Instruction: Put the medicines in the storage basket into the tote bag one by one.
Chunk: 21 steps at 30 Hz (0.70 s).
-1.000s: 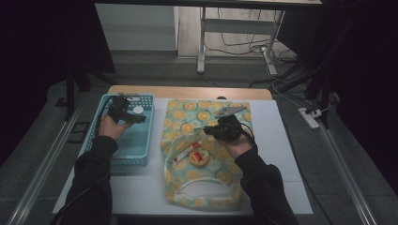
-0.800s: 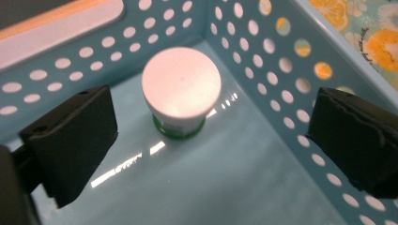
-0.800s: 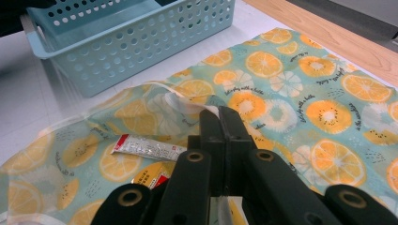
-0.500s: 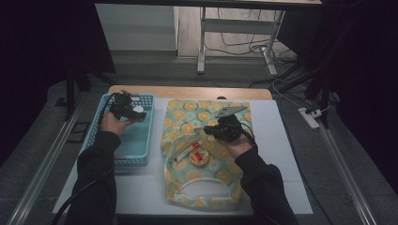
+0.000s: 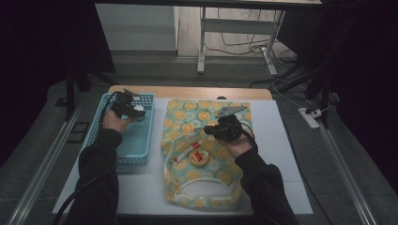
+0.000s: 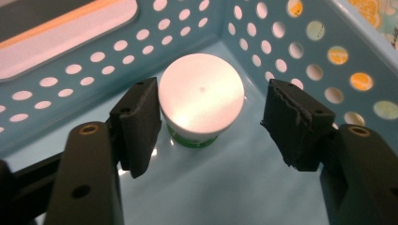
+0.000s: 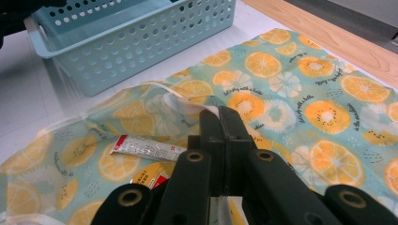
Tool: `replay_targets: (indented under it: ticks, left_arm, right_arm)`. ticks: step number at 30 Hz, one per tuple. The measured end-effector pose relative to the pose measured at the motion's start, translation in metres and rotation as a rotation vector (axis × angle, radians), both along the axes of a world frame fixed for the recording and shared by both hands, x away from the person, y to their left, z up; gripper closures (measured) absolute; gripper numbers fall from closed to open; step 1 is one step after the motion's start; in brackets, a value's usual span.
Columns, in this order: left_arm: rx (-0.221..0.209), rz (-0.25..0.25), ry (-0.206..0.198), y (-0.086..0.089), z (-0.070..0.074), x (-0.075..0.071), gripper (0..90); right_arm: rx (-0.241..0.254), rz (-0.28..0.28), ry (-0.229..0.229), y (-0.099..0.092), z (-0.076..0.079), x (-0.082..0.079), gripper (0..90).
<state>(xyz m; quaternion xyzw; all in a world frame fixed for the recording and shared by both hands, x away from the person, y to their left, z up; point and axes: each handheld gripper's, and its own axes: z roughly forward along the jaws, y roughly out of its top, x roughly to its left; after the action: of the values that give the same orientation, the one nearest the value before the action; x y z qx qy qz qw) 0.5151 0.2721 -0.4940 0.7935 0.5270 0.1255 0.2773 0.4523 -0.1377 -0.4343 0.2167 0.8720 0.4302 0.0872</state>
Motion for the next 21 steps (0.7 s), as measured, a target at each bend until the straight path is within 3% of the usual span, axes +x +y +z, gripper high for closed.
replay_targets:
  ticks: [4,7,21]
  left_arm:
    - [0.014,0.006,0.016,-0.0003,-0.0010,0.0007,40.3]
    - [0.025,0.012,0.016,0.0011,0.0000,-0.0001,48.9]
    - [0.048,-0.008,0.040,-0.0042,0.0039,-0.0073,49.8]
  right_arm:
    - [-0.002,0.000,0.001,0.0005,-0.0004,0.0000,89.8]
    - [-0.002,0.001,0.001,0.0006,-0.0005,0.0002,89.8]
    - [-0.002,0.000,-0.001,0.0004,0.0001,-0.0001,89.9]
